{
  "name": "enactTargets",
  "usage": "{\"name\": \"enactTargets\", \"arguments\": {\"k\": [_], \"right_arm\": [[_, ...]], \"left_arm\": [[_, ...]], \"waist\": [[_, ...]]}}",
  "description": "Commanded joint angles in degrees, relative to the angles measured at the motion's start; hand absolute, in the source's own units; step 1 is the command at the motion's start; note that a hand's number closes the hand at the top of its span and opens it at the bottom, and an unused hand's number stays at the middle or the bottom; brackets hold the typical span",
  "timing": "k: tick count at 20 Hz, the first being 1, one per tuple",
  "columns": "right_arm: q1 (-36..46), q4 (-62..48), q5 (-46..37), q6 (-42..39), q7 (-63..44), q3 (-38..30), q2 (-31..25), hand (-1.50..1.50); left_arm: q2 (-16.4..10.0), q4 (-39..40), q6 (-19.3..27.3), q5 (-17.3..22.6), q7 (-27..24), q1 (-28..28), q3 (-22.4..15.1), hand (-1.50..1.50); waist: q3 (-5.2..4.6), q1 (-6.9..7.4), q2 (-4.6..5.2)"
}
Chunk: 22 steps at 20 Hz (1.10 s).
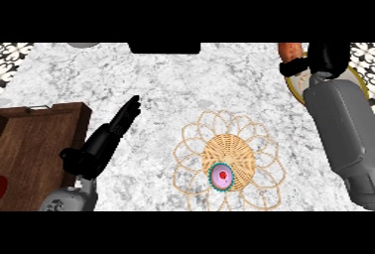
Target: Pick the sweet potato from the placemat and place it in the bowl
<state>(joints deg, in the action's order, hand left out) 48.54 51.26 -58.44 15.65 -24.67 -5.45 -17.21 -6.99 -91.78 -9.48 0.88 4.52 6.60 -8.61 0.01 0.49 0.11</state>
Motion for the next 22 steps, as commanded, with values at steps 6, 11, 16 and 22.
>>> {"name": "enactTargets", "arguments": {"k": [6,11,16,22], "right_arm": [[1.75,-14.35,-5.20,12.04,5.49,-3.61,-8.17,1.50],[5.68,-25.56,-4.70,9.49,7.37,-5.38,-10.20,1.50],[5.02,-32.93,4.32,-3.04,14.48,-12.18,-14.61,1.50],[6.22,-35.80,9.22,-3.02,26.17,-16.74,-16.21,-1.50]], "left_arm": [[3.51,3.53,1.56,-1.39,0.10,2.68,-0.88,0.00],[-0.10,-0.27,-1.56,0.32,1.64,2.07,1.24,0.00],[1.39,0.99,-0.74,-1.11,0.23,2.82,-0.42,0.00],[1.93,2.09,-1.59,-0.77,-2.08,0.75,-0.91,0.00]], "waist": [[0.03,0.54,0.44],[0.04,1.29,0.49],[0.20,2.22,1.29],[0.20,2.61,1.27]]}}
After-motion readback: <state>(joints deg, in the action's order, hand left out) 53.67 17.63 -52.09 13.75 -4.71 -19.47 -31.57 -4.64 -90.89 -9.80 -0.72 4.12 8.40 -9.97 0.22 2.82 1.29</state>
